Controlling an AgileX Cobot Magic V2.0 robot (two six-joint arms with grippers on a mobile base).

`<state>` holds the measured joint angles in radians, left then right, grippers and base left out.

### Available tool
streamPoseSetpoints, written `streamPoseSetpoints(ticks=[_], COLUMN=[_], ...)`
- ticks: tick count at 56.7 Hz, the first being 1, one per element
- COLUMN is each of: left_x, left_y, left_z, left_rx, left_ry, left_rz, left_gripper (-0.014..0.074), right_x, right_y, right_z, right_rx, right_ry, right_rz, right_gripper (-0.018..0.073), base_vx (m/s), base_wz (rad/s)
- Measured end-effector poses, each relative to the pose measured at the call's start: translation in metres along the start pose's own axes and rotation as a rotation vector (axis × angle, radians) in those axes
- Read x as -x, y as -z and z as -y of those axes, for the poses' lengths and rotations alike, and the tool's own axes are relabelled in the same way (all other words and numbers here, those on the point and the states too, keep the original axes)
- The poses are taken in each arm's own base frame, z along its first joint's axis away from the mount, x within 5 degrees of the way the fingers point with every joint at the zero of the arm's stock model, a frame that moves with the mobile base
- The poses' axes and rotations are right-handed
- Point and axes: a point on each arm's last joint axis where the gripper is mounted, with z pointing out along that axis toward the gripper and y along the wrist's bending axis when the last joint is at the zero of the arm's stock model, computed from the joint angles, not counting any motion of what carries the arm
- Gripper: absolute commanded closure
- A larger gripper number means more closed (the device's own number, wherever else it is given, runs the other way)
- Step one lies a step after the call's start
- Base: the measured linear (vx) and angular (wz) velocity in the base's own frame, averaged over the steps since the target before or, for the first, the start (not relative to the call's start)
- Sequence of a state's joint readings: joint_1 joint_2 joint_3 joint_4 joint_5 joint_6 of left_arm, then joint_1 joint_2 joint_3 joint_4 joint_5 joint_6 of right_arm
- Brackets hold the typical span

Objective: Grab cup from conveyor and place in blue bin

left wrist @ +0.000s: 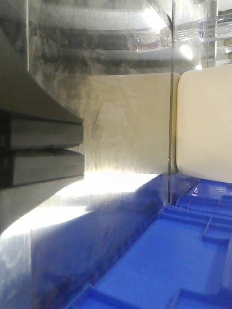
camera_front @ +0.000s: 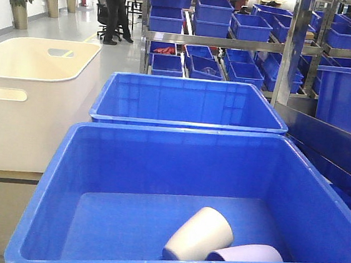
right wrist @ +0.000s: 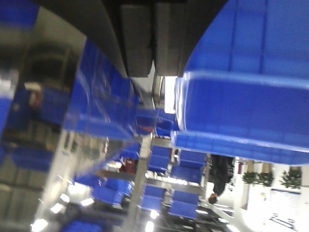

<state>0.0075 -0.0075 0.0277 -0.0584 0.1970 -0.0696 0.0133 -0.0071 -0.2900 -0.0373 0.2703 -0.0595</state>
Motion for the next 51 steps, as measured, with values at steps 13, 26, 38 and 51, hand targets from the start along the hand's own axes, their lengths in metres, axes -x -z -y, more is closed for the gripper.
streamPoseSetpoints(ticks=[13,26,38,51], left_x=[0.0,0.0,0.0,0.0], left_y=[0.0,0.0,0.0,0.0], left_z=[0.0,0.0,0.0,0.0], left_rx=[0.0,0.0,0.0,0.0], left_ry=[0.0,0.0,0.0,0.0], left_rz=[0.0,0.001,0.0,0.0], left_gripper=[0.0603,0.0603,0.0603,0.0603], right_x=[-0.077,-0.101,-0.102,-0.102], right_y=[-0.012,-0.012,-0.012,-0.012], right_z=[-0.008,-0.015,-0.015,-0.015], right_rx=[0.007,0.106,0.116,0.115], right_ry=[-0.152,-0.118,-0.11,-0.11], right_rz=[-0.192,-0.255,-0.265,-0.265], right_gripper=[0.0571,0.0571,0.0571,0.0571], base_vx=[0.0,0.0,0.0,0.0], base_wz=[0.0,0.0,0.0,0.0])
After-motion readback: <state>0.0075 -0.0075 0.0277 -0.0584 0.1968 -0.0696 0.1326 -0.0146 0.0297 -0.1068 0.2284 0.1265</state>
